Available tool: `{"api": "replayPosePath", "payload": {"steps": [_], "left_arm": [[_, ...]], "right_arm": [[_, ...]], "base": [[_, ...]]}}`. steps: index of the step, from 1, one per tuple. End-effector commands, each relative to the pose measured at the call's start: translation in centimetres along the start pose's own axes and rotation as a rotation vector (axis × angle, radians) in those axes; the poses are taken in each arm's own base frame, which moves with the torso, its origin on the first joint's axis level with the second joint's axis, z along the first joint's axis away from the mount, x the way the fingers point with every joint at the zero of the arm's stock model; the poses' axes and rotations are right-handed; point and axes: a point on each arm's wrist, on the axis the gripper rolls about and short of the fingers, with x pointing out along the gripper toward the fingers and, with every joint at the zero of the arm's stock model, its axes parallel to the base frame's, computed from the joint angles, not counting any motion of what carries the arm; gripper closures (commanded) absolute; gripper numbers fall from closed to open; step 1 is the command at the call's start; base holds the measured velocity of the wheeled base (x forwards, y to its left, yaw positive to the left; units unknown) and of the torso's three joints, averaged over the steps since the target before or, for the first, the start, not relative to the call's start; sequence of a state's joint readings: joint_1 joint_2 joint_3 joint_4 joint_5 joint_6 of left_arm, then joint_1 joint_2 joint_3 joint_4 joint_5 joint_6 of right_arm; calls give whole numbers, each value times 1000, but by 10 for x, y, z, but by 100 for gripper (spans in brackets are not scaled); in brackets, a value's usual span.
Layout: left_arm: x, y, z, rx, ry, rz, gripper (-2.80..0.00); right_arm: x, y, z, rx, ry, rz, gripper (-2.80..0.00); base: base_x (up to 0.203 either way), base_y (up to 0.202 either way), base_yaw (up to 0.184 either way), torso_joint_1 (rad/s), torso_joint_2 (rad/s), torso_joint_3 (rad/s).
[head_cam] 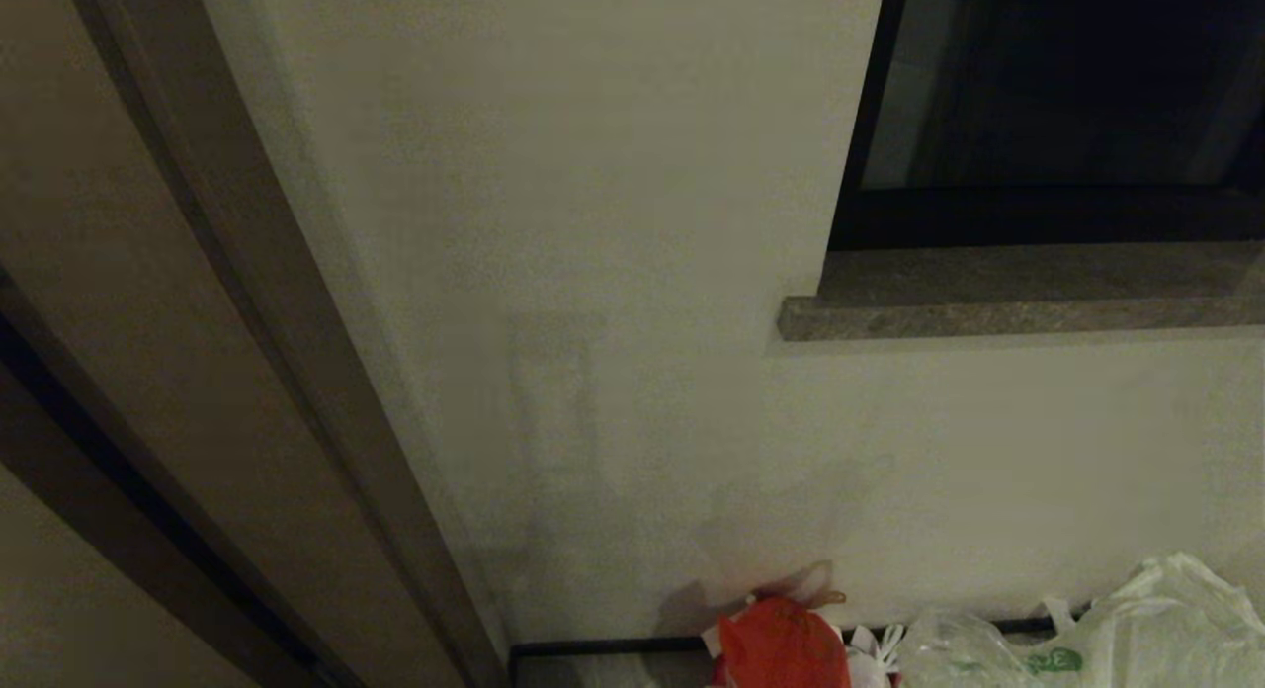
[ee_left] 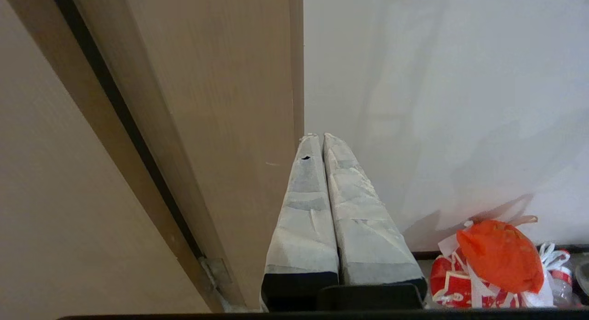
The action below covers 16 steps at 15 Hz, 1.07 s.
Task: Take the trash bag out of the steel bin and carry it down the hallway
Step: Put the trash bag at the door
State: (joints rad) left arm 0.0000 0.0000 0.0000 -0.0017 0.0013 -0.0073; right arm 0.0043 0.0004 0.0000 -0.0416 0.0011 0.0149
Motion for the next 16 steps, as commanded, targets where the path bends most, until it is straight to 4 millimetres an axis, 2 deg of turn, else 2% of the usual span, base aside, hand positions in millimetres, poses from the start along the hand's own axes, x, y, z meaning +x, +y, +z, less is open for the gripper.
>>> {"api": "replayPosePath", "payload": {"steps": [1, 16], "left_arm": [[0, 0, 0, 0, 3, 0, 0], [0, 0, 0, 0, 3, 0, 0]], "right_arm": [[1, 0, -4, 2, 15, 1, 0], [1, 0, -4, 0, 17, 0, 0]], "base": [[0, 0, 0, -107, 346, 205], [0, 0, 0, -193, 508, 318]]}}
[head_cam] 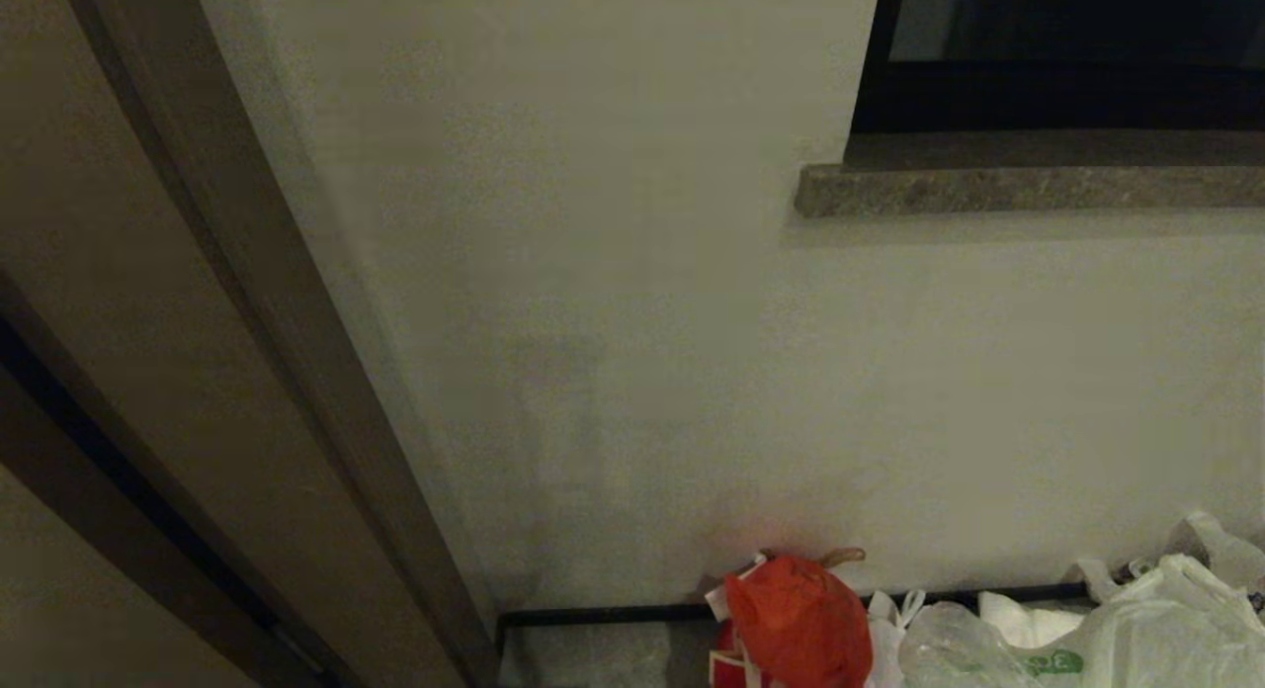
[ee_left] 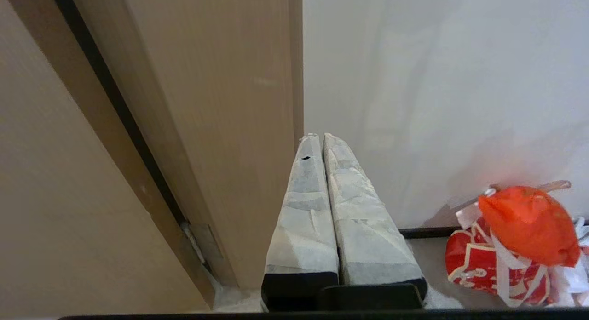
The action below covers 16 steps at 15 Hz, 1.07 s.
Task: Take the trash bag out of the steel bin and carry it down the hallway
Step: Put the trash bag at the door
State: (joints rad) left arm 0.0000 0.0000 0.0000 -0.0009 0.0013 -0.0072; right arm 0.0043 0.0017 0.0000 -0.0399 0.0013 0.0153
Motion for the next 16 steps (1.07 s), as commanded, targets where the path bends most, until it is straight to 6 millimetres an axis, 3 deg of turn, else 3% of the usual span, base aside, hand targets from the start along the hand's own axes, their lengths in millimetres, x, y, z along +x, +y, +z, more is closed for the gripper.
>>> {"api": "replayPosePath", "payload": {"steps": [1, 8, 16], "left_arm": [[0, 0, 0, 0, 2, 0, 0], [0, 0, 0, 0, 0, 0, 0], [0, 0, 0, 1, 0, 0, 0]], "right_arm": [[1, 0, -4, 0, 14, 0, 0], [1, 0, -4, 0, 12, 0, 0], [1, 0, -4, -1, 12, 0, 0]], "base": [[0, 0, 0, -73, 252, 173], [0, 0, 0, -98, 387, 286], [0, 0, 0, -9, 47, 36]]}}
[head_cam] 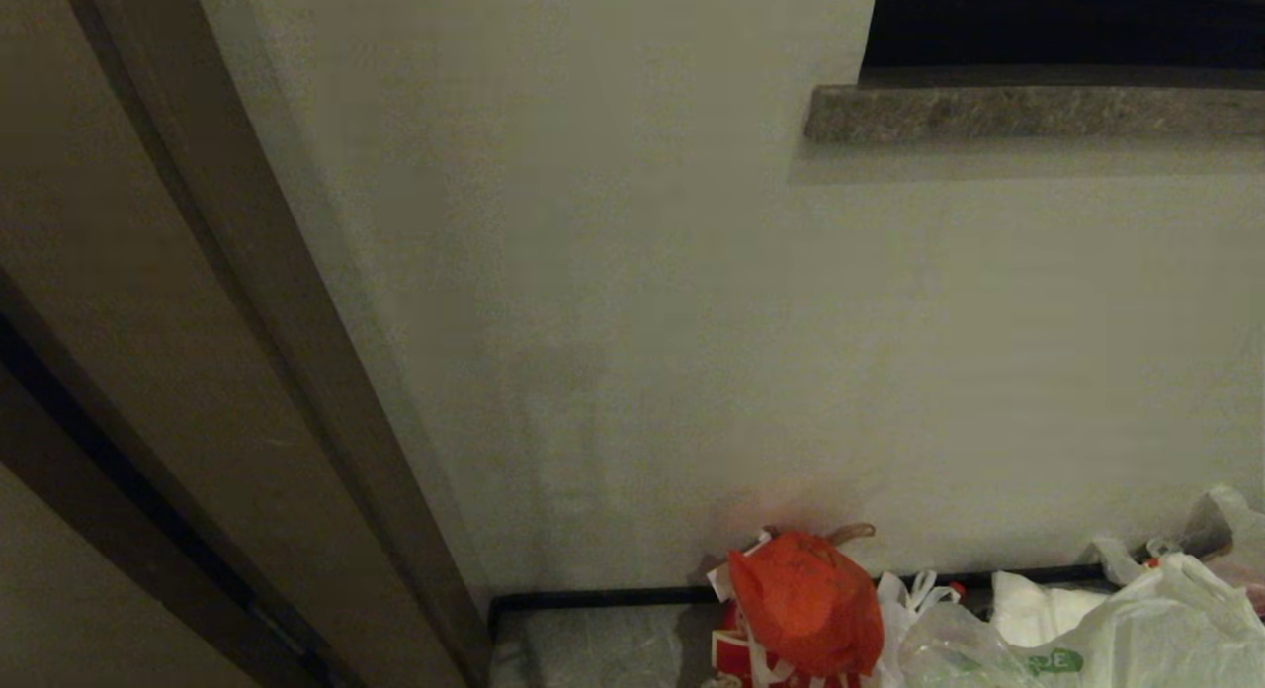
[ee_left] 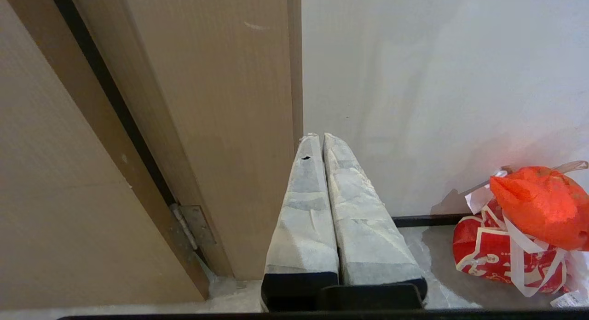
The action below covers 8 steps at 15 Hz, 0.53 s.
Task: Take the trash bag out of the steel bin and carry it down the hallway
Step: Put the trash bag at the door
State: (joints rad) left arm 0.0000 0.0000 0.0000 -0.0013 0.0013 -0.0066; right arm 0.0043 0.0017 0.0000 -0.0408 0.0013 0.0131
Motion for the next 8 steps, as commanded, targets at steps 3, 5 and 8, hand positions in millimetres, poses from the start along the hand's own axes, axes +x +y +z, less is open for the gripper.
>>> {"api": "replayPosePath", "payload": {"steps": [3, 5, 8], "left_arm": [[0, 0, 0, 0, 0, 0, 0], [0, 0, 0, 1, 0, 0, 0], [0, 0, 0, 2, 0, 0, 0]], "right_arm": [[1, 0, -4, -4, 13, 0, 0], [1, 0, -4, -5, 11, 0, 0], [1, 0, -4, -5, 11, 0, 0]], "base": [[0, 0, 0, 0, 0, 0], [0, 0, 0, 0, 0, 0], [0, 0, 0, 0, 0, 0]]}}
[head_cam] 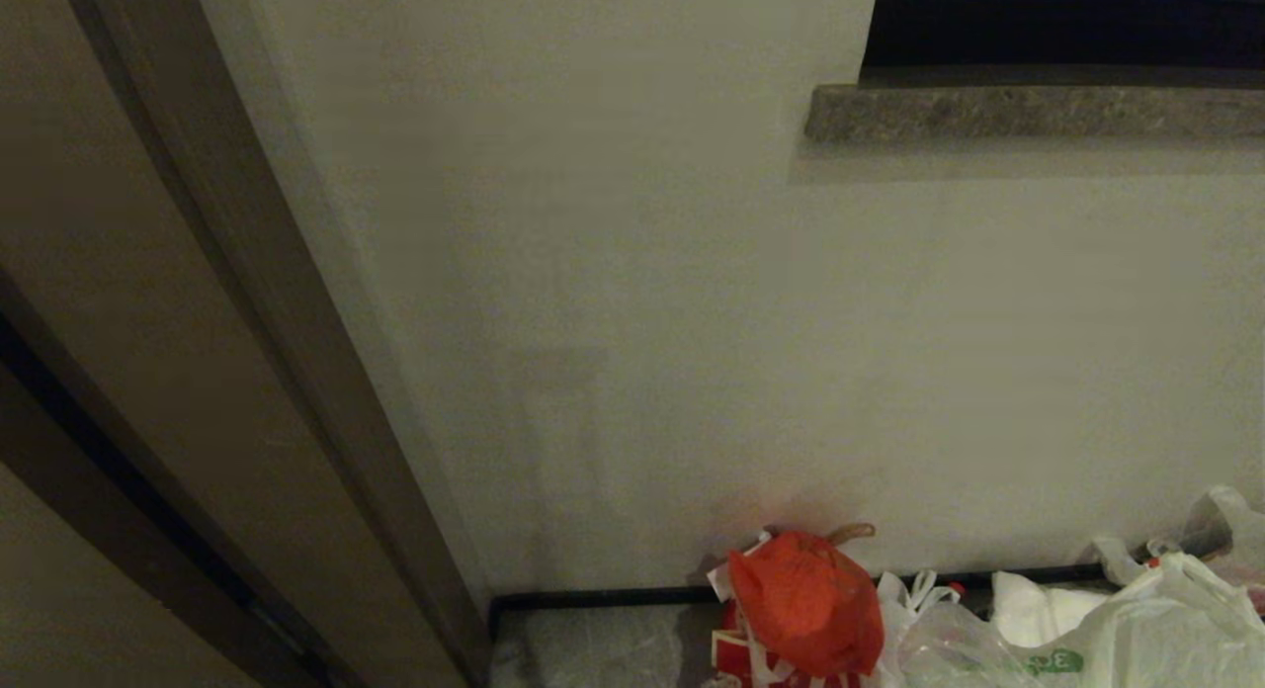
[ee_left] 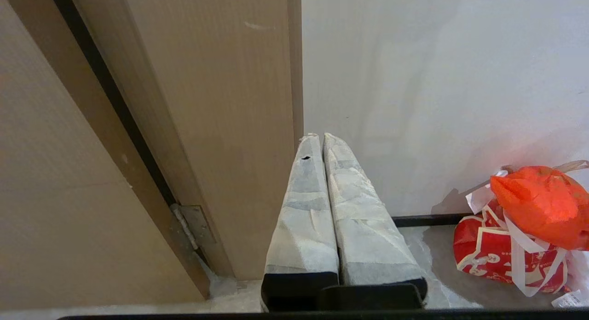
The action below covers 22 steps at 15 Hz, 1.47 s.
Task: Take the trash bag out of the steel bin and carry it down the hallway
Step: Put the trash bag at the door
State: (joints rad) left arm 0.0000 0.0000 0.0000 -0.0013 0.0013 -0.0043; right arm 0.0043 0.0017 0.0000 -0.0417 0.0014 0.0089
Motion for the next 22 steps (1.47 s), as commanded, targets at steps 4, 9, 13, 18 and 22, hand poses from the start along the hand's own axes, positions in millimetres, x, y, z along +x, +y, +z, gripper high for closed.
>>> {"api": "replayPosePath", "payload": {"steps": [4, 9, 13, 18, 22], "left_arm": [[0, 0, 0, 1, 1, 0, 0], [0, 0, 0, 0, 0, 0, 0], [0, 0, 0, 0, 1, 0, 0], [0, 0, 0, 1, 0, 0, 0], [0, 0, 0, -6, 3, 0, 0]], "right_arm": [[1, 0, -4, -1, 13, 0, 0], [1, 0, -4, -1, 13, 0, 0], [1, 0, -4, -1, 14, 0, 0], [1, 0, -4, 0, 14, 0, 0], [1, 0, -4, 0, 14, 0, 0]], "base": [[0, 0, 0, 0, 0, 0], [0, 0, 0, 0, 0, 0], [0, 0, 0, 0, 0, 0], [0, 0, 0, 0, 0, 0], [0, 0, 0, 1, 1, -19]]}}
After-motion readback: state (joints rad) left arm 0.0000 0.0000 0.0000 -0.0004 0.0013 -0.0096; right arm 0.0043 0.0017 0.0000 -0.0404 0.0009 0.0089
